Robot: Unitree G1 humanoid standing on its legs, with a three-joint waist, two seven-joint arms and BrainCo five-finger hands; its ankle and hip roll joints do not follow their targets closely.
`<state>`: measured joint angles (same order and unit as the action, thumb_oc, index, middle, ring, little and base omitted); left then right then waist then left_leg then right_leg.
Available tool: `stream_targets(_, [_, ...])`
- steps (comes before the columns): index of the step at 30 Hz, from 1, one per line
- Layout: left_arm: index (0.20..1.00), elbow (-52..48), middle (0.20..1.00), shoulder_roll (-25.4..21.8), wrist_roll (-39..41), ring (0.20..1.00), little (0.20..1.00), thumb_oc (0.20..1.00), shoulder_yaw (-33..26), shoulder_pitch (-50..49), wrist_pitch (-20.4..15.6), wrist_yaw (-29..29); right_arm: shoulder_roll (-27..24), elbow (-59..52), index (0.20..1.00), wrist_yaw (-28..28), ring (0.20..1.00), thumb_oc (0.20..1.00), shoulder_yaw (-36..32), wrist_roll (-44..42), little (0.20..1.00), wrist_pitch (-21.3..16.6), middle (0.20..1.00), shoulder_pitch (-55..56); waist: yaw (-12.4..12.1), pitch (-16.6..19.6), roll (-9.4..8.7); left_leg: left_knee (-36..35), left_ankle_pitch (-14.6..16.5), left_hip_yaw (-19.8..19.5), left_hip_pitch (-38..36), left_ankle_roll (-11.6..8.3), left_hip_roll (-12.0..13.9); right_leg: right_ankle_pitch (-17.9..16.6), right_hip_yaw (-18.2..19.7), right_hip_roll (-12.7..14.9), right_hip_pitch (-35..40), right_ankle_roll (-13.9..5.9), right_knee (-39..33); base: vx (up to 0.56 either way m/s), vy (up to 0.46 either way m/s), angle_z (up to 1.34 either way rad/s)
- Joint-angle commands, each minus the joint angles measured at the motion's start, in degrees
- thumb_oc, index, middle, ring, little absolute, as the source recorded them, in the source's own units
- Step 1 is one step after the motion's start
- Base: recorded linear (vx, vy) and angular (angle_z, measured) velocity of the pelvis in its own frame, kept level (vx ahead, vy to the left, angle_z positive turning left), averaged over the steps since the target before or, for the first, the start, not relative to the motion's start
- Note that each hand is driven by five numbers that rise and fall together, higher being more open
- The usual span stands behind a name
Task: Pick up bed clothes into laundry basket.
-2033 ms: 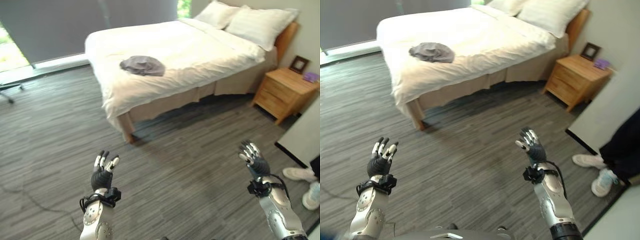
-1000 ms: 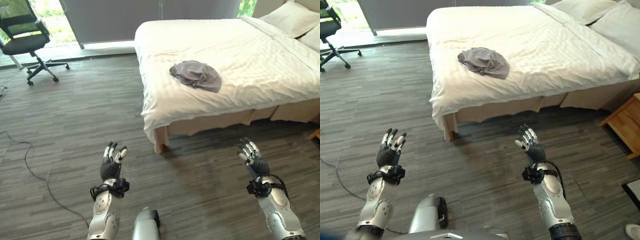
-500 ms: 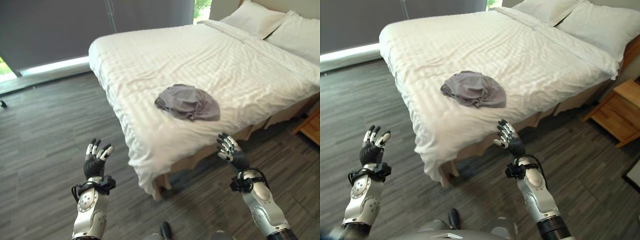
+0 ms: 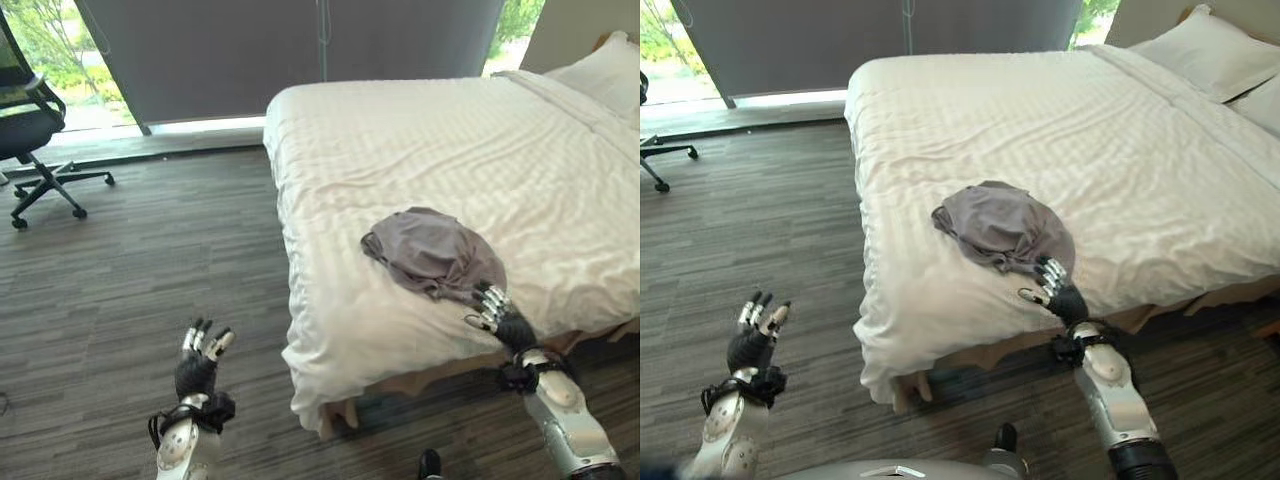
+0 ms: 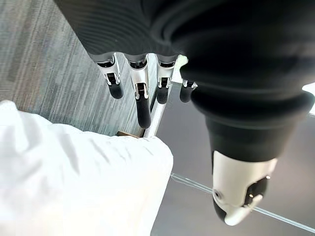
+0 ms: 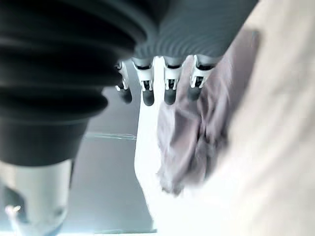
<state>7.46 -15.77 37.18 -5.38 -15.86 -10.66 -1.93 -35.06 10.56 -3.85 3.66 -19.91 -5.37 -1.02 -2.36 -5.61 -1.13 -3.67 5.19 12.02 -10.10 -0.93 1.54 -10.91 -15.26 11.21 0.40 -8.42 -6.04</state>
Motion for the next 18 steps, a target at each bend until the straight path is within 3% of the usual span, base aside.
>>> stream_targets(1, [1.000,-3.51,1.000,-3.10,1.93,1.000,1.000,1.000,-0.81,3.52,-2.66,1.96,-3.70,3.06,1.000,2.75,1.000,1.000,0.73,4.89,1.000,-2.55,1.000,-10.39,-1.15,-0.37,-2.03,2.61,-5.70,-0.36,5.57,-5.01,8.15,6.86,-1.32,3.38,4.46,-0.70,1.77,0.06,-0.109,0.05])
stream_targets(4, [1.000,-4.20,1.000,-3.87,3.40,1.000,1.000,1.000,0.36,2.42,-2.26,2.70,-7.52,11.63,1.000,4.20,1.000,1.000,6.76,8.55,1.000,-1.43,1.000,-22.77,-3.30,-0.69,-1.88,2.72,-5.86,-0.96,5.61,-5.38,8.58,7.43,-1.80,2.64,5.25,-0.34,1.45,0.05,-0.093,-0.05])
stream_targets(7, [1.000,-5.00,1.000,-4.78,5.55,1.000,1.000,1.000,1.62,1.14,-2.49,3.19,-8.38,27.20,1.000,6.24,1.000,1.000,15.58,11.81,1.000,-0.63,1.000,-40.81,-5.91,-1.29,-1.75,2.61,-6.41,-1.42,6.14,-5.75,8.87,7.39,-2.00,2.13,5.02,-0.12,1.28,0.01,-0.070,0.00])
stream_targets(14, [1.000,-5.98,1.000,-7.56,6.13,1.000,1.000,1.000,3.30,2.53,-3.47,3.02,-2.70,55.82,1.000,9.32,1.000,1.000,26.17,17.42,1.000,0.44,1.000,-65.33,-9.58,-2.37,-0.38,1.18,-9.02,-3.23,9.49,-6.73,9.45,7.38,-2.49,1.01,2.30,0.41,1.04,-0.03,-0.054,0.12])
stream_targets(18, [1.000,-6.39,1.000,-8.58,5.81,1.000,1.000,1.000,4.35,3.27,-3.69,3.02,-1.16,61.39,1.000,10.76,1.000,1.000,27.71,19.90,1.000,0.97,1.000,-70.05,-11.01,-2.91,0.59,0.53,-10.27,-4.46,11.24,-7.15,9.66,7.53,-3.27,0.62,1.02,0.48,1.04,-0.03,-0.052,0.18])
